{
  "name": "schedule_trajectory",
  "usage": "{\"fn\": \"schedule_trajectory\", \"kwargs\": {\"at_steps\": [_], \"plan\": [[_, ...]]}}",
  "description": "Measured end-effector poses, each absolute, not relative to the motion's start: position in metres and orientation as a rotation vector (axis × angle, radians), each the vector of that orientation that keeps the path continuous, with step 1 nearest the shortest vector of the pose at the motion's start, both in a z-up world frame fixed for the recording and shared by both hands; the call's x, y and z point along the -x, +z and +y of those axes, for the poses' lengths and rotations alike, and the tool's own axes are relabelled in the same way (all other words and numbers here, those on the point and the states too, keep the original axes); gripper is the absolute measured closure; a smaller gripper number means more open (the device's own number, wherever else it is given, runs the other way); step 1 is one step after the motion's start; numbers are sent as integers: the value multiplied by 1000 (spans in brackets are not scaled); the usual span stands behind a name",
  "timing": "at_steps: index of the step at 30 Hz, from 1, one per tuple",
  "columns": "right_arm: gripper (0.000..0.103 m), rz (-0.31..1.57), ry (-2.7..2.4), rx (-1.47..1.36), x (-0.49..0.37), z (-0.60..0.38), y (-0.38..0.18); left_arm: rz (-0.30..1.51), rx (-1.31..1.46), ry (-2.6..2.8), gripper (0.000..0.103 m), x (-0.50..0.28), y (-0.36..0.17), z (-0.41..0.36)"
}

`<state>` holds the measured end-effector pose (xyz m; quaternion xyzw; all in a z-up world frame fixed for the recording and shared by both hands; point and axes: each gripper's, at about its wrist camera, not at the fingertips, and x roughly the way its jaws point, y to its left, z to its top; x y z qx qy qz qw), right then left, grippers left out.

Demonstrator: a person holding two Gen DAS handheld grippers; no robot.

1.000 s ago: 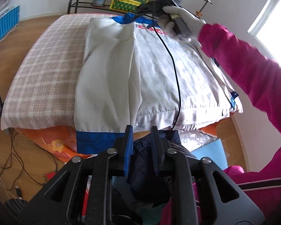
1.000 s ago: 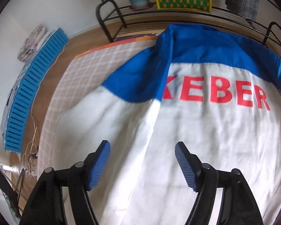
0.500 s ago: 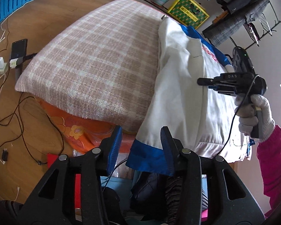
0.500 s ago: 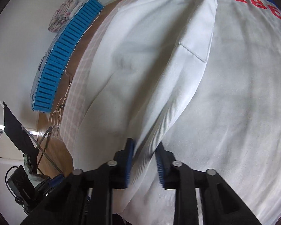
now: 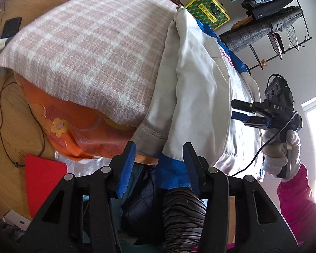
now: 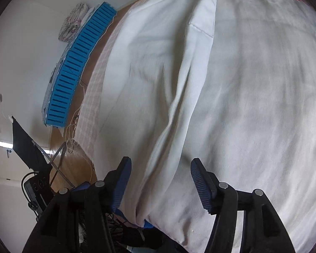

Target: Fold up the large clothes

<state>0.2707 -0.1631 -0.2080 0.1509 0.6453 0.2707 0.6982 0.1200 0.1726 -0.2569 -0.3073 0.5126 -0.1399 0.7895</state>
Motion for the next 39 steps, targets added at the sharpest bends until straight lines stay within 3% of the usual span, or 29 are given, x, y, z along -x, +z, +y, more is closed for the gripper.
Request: {"fn": "schedule_trajectory", "kwargs": {"at_steps": [2,3,6,7,8,10,15,17,19,20,21,23,27,29,39], "plan": [[57,1464,617,-324,-257,-158,-216,1126,659,-312,56,-122,-265,165],[60,1446,608,-305,-252,-157,-216,1131,656,-320,56,-122,-268,161],[87,1445,634,-294,-248,-152,-217,1132,627,-343,56,-122,-272,148],[93,1445,624,-293,-248,-151,-218,1125,606,-344,64,-120,-272,144],[99,1442,620,-284,-249,-149,-218,1127,583,-347,100,-120,-272,140],[101,1442,625,-301,-248,-148,-216,1110,568,-338,100,-117,-268,137],[100,1401,669,-329,-249,-137,-204,1021,536,-252,101,-104,-244,154],[87,1462,641,-218,-247,-128,-210,1048,526,-254,99,-105,-250,157],[86,1482,641,-115,-243,-126,-206,1079,546,-271,97,-106,-255,160],[82,1466,637,-72,-242,-128,-198,1080,554,-274,85,-105,-255,162],[79,1442,635,-41,-241,-129,-186,1066,562,-266,65,-104,-254,166],[78,1375,663,-14,-244,-135,-159,1011,597,-238,48,-102,-250,175],[69,1247,665,24,-274,-127,-110,1020,637,-232,48,-113,-259,181],[57,1195,661,16,-295,-118,-94,1025,647,-231,48,-117,-264,182],[53,1107,565,2,-409,-51,-81,1043,683,-226,48,-127,-276,186]]}}
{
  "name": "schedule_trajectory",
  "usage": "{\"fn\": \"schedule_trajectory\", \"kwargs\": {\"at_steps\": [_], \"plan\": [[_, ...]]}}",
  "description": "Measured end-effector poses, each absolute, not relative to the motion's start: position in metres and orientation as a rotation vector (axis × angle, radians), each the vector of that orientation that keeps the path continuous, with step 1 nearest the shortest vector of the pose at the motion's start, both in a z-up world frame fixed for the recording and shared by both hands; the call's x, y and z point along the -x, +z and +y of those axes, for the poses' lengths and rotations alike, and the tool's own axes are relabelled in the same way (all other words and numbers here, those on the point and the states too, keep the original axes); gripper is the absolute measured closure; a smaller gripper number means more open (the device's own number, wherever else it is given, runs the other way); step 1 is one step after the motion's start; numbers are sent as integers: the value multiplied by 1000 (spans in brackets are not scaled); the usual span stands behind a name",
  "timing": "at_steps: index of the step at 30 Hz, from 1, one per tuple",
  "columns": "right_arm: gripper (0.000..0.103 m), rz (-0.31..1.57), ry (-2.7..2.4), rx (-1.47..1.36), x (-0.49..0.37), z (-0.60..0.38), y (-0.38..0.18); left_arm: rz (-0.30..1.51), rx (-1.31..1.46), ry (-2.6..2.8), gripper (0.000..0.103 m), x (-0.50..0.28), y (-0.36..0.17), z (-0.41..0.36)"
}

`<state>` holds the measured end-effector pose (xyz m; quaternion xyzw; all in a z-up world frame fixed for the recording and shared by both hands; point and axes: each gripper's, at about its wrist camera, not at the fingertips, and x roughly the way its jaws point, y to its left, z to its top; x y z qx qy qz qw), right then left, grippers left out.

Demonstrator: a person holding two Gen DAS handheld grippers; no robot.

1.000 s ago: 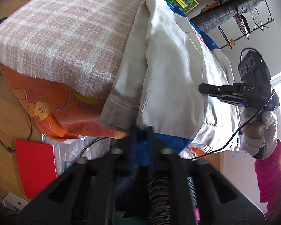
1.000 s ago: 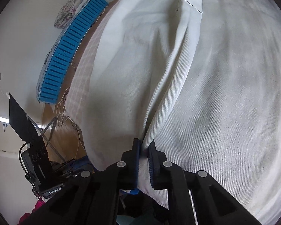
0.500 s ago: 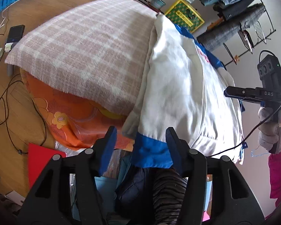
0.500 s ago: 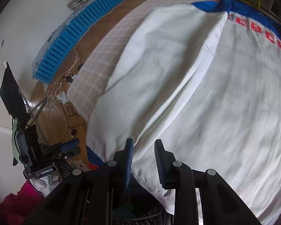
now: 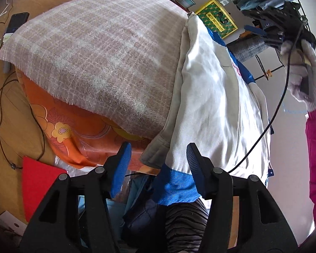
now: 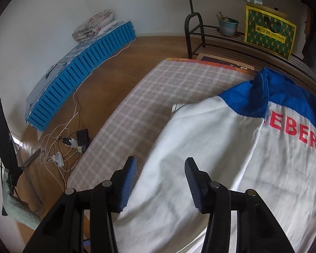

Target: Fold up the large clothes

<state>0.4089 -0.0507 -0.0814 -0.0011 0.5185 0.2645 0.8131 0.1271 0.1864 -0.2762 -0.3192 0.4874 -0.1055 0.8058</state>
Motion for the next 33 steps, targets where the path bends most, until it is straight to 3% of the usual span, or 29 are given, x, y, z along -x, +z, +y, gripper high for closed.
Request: {"fn": "schedule_trajectory", "kwargs": {"at_steps": [12,15,18,20,33], "plan": [[54,1208,471,261,-522,44,-159,1036,622,-214,48,-137,-272,173],[63,1242,438,367,-529,58,-182,1053,634,-214,48,-141,-277,172],[94,1237,394,469,-532,64,-196,1068,645,-219,48,-144,-282,173],[102,1219,402,466,-534,65,-194,1078,647,-226,48,-146,-286,171],[101,1168,414,217,-551,47,-191,1054,814,-268,44,-150,-295,188]]}}
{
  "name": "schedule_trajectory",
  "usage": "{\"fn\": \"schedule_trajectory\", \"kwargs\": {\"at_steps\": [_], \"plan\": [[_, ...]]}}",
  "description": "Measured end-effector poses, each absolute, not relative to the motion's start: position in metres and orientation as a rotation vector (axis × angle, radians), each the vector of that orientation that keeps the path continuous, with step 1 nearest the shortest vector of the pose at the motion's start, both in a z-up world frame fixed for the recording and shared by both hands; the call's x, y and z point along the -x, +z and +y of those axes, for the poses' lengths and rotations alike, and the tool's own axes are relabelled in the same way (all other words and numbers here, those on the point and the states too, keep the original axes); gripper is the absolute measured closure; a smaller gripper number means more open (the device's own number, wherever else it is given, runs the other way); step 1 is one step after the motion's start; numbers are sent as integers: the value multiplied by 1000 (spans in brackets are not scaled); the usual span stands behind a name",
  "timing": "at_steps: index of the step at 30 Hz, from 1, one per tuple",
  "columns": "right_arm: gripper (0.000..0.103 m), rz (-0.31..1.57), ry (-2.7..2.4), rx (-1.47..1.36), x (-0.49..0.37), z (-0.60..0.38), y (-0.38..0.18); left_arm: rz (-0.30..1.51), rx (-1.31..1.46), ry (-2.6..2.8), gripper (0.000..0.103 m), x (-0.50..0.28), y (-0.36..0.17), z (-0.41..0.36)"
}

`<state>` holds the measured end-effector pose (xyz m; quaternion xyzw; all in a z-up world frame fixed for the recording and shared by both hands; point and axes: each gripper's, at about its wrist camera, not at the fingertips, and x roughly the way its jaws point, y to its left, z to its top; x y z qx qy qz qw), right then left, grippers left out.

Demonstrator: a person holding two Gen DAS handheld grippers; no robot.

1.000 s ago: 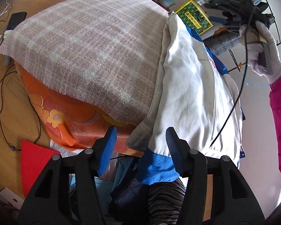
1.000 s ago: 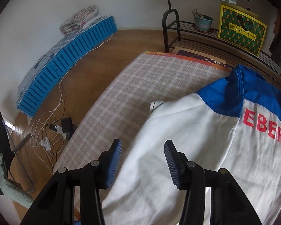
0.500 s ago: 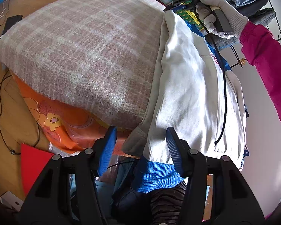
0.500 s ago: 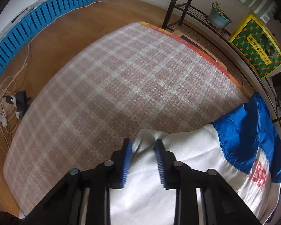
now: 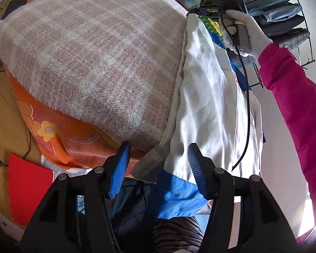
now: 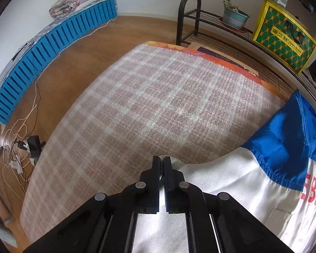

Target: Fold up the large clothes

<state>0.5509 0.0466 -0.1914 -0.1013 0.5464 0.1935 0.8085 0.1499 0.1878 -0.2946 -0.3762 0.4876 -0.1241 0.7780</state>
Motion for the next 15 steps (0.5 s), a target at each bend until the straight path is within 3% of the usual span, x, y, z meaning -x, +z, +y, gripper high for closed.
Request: {"fn": "schedule_trajectory", "kwargs": {"at_steps": [2,3,9,14,15], "plan": [[75,1189,409,223,-547,43,-182,1057,860,-269,44,-151,-301,193],[71,1188,429,196,-540,39,-175,1054,877,-275,44,-152,-303,195],[73,1180,548,255,-450,-7,-156,1063,920,-347,44,-155,-309,193],[73,1299,555,308,-376,-59,-196,1068,934,-377,45,-155,-313,189],[73,1309,547,334,-366,-64,-204,1072,923,-374,51,-153,-312,188]]}}
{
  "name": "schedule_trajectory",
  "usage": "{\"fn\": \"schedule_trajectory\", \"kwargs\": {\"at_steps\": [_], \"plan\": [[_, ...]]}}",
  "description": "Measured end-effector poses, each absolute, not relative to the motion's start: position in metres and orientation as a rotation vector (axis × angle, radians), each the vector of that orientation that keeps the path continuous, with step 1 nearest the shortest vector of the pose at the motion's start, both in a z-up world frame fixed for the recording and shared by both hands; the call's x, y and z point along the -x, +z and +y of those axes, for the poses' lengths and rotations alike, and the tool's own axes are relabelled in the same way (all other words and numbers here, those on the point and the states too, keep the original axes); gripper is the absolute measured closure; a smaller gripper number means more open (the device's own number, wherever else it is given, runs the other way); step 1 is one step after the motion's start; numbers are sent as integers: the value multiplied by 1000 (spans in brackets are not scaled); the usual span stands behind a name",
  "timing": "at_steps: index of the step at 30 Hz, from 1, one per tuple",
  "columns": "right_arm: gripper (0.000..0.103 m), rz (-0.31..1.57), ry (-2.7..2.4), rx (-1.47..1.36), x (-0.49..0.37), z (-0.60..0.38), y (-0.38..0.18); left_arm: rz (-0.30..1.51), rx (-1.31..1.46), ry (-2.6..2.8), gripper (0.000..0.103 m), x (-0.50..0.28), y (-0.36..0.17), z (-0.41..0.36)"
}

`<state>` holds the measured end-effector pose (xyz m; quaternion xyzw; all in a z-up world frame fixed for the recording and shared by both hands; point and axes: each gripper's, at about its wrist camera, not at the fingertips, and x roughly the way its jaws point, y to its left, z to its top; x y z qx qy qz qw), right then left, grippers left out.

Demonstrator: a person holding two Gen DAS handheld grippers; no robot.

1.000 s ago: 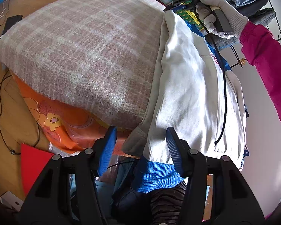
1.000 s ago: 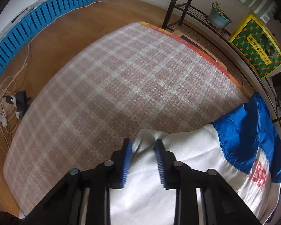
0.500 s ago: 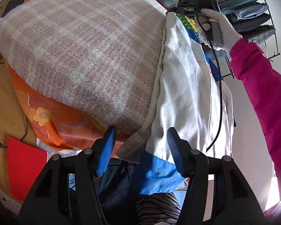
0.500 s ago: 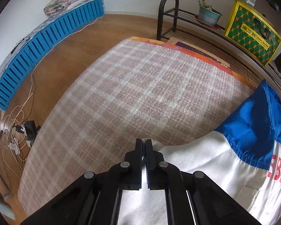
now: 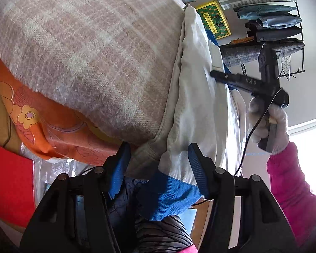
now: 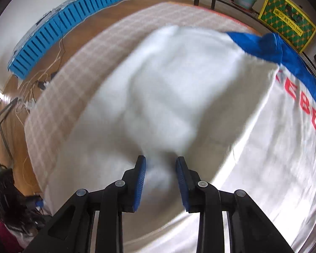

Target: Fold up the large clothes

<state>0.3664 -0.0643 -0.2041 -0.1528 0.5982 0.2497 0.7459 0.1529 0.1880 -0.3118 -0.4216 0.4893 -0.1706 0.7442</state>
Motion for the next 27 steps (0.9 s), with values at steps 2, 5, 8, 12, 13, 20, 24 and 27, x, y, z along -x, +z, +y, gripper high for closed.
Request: {"fn": "schedule_trajectory", "kwargs": {"at_steps": [2,5,8,12,13,20,24,27], "plan": [[72,1273,549,355,-355,-72,-210,1070,900,-377,60,-146,-304,185],[72,1270,537,360,-356,-72,-210,1032,892,-423,61,-135,-285,181],[69,1281,525,343,-360,-68,-211,1014,852,-417,61,-129,-277,182],[65,1265,527,359,-357,-63,-214,1009,880,-376,60,-132,-278,181],[64,1263,529,360,-355,-63,-214,1017,885,-360,60,-134,-282,180],[64,1269,542,356,-355,-65,-215,1011,915,-332,87,-133,-277,174],[64,1301,523,286,-354,-69,-203,954,777,-317,88,-128,-242,160],[56,1322,599,116,-343,-66,-182,937,677,-319,88,-130,-226,146]]}}
